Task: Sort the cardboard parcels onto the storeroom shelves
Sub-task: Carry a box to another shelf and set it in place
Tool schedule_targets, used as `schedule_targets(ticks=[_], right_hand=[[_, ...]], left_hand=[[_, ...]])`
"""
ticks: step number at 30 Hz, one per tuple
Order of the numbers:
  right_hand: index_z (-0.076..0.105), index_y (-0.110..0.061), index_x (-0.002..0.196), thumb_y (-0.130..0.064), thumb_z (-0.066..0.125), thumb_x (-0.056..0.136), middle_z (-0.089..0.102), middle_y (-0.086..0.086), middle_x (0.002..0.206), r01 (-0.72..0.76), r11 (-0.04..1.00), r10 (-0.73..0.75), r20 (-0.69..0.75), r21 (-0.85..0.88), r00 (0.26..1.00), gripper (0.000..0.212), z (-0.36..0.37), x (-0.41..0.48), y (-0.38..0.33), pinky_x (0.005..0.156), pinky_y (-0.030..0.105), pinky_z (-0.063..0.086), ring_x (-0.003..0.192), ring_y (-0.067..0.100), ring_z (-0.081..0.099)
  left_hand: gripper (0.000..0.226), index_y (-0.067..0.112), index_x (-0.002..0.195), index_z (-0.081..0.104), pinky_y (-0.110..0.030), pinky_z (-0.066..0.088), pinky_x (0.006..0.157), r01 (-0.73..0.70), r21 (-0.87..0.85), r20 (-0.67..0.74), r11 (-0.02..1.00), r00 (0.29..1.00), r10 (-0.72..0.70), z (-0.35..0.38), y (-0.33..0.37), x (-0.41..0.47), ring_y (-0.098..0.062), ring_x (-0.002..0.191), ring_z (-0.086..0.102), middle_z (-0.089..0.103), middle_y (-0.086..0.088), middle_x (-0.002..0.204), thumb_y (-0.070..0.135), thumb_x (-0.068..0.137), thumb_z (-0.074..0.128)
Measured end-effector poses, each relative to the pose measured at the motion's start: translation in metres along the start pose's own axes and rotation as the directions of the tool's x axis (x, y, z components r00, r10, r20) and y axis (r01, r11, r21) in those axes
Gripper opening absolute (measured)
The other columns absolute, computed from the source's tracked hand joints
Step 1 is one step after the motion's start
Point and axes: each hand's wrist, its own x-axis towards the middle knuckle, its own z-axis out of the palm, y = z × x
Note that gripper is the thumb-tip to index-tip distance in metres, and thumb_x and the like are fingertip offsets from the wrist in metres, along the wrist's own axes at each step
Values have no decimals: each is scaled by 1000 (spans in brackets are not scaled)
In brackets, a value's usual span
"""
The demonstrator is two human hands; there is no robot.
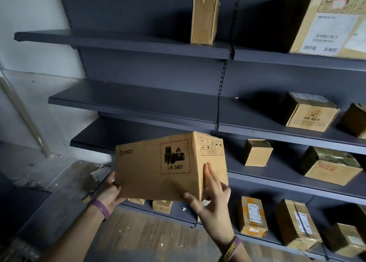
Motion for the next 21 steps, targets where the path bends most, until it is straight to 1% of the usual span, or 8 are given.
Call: schedule_targets(ticks=[2,4,7,9,13,17,19,21], right_hand=[[12,-46,149,-85,55,64,3,-45,146,21,997,-21,-5,-72,1000,103,8,-4,-2,108,29,24,127,-3,12],[7,-48,148,-87,56,61,0,-46,145,-36,999,36,1,-17,999,107,11,-4,1,113,32,21,137,-2,9],[23,-37,151,-59,73,71,32,-17,154,-116,952,138,-59,285,989,97,6,5,17,112,41,38,140,11,36],[43,-26,145,-33,70,84,61,1,134,-130,894,204,-131,429,970,67,-6,15,33,96,47,53,121,19,59],[64,-17,123,-26,61,89,73,7,105,-235,687,412,-102,687,906,36,-35,32,62,72,41,61,92,25,67],[67,-17,115,-21,48,100,75,2,100,-282,552,491,-32,784,870,24,-44,40,83,76,47,59,94,25,65],[65,-21,115,-23,42,102,73,4,108,-300,494,489,24,816,872,27,-45,42,91,79,50,57,99,26,66],[62,-21,119,-26,38,102,71,8,114,-333,452,497,76,828,864,30,-45,43,99,81,51,57,102,27,67]], left_hand=[[62,25,144,38,-52,44,97,29,-63,-10,998,1000,-29,0,-3,3,-33,127,46,44,-11,142,-12,96,26],[65,26,144,38,-53,42,99,35,-114,-8,993,999,-37,-1,-6,3,-33,130,43,42,-11,145,-15,95,28],[69,23,144,36,-59,38,102,32,-178,22,984,999,-28,-1,-5,1,-35,134,37,36,-12,149,-20,91,34],[71,22,143,38,-61,40,98,32,-237,98,971,995,-8,-2,-1,-3,-39,131,39,41,-15,144,-21,86,40],[42,23,125,60,-54,50,86,41,-322,289,946,956,57,-2,8,-15,-29,121,53,60,-9,129,22,83,57],[34,23,127,55,-46,52,81,21,-346,160,938,986,37,7,3,-10,-26,113,55,57,-10,125,31,94,53],[37,28,127,52,-55,50,90,72,-306,113,949,993,-39,7,-2,-6,-30,121,48,51,-8,131,36,91,58],[50,28,128,53,-64,43,94,163,-320,185,933,977,-107,6,-5,-4,-38,124,47,51,-10,134,48,83,64]])
